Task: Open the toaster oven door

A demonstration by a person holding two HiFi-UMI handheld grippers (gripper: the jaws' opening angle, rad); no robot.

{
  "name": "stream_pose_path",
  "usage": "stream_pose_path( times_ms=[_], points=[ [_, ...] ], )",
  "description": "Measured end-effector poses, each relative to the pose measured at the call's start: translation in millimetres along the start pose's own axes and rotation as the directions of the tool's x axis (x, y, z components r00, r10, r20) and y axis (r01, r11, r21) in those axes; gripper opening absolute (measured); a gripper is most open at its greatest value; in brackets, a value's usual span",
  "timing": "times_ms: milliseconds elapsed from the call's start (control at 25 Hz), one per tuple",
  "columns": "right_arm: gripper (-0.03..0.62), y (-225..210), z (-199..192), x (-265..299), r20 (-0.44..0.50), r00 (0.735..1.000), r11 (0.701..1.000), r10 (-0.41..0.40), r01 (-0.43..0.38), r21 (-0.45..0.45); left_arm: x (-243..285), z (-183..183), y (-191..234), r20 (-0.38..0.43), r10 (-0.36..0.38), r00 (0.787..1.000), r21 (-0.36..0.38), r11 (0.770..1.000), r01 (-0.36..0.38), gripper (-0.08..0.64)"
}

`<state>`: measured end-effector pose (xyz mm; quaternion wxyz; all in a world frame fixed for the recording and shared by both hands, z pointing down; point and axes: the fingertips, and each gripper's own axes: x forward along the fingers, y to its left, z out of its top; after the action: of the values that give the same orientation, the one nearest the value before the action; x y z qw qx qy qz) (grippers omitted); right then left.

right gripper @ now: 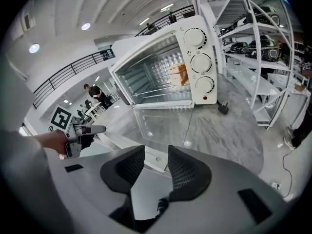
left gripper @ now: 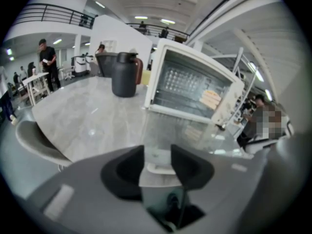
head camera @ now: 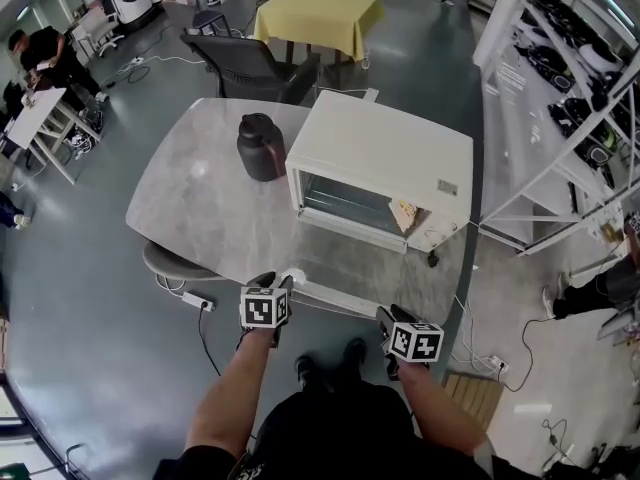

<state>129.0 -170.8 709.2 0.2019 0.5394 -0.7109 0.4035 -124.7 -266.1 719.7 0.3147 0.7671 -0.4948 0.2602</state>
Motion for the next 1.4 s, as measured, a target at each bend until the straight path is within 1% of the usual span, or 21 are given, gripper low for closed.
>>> stream_pose_path(
  times_ms=[160,320,400,520,640,760,880,1040,1080,1160,1240,1360,1400],
  points=[
    [0.143,2.7,-6.7,6.3,-0.026,1.0,1.0,0.011,-0.011,0.007,4.9,-12.2,1.6,-0.039,0.011,0.999,0.011,1.0,-0.011,0.176],
    [0.143,9.4,-9.2,5.4,-0.036,0.999,1.0,0.018,-0.017,0.011,-0.6,-14.5,-5.3,-0.049,-0.024,0.998,-0.001,1.0,0.024,0.173],
    [0.143,12.8,-6.2,4.9,-0.026,0.999,1.0,0.019,-0.019,0.005,-7.8,-9.8,-6.4,-0.03,-0.033,0.999,0.003,0.999,0.033,0.173],
    [0.139,21.8,8.4,-0.1,0.007,1.0,1.0,0.027,-0.027,-0.007,-25.5,4.8,-6.1,0.021,-0.045,0.999,0.005,0.999,0.045,0.173],
    [0.137,31.2,22.4,-6.3,0.041,0.998,0.999,0.04,-0.039,-0.02,-44.7,17.4,-5.8,0.068,-0.058,0.996,0.032,0.998,0.056,0.167],
    [0.133,43.6,36.1,-9.9,0.082,0.995,0.998,0.051,-0.048,-0.043,-65.4,34.3,0.2,0.138,-0.059,0.989,0.064,0.997,0.051,0.147],
    [0.124,59.9,51.4,-19.2,0.125,0.989,0.995,0.072,-0.063,-0.073,-93.1,56.0,6.6,0.226,-0.045,0.973,0.107,0.994,0.021,0.132],
    [0.12,85.3,68.4,-36.7,0.173,0.978,0.988,0.112,-0.092,-0.122,-130.7,73.1,9.7,0.308,-0.062,0.95,0.173,0.985,0.008,0.126],
    [0.118,93.4,72.5,-41.6,0.185,0.975,0.986,0.124,-0.1,-0.133,-141.1,77.1,11.2,0.326,-0.069,0.943,0.176,0.984,0.011,0.124],
    [0.113,108.9,81.6,-50.4,0.205,0.968,0.981,0.145,-0.113,-0.159,-160.5,85.7,12.4,0.361,-0.095,0.928,0.162,0.986,0.038,0.126],
    [0.107,121.0,92.3,-57.5,0.229,0.959,0.974,0.167,-0.124,-0.188,-176.9,94.7,10.3,0.4,-0.119,0.909,0.154,0.986,0.061,0.123],
    [0.092,135.1,104.8,-70.5,0.264,0.943,0.964,0.204,-0.147,-0.219,-201.6,101.1,1.9,0.447,-0.128,0.885,0.177,0.983,0.053,0.051],
    [0.089,138.6,108.2,-75.4,0.274,0.936,0.96,0.222,-0.16,-0.229,-208.8,100.9,-3.3,0.454,-0.139,0.88,0.177,0.982,0.063,0.042]
  ],
)
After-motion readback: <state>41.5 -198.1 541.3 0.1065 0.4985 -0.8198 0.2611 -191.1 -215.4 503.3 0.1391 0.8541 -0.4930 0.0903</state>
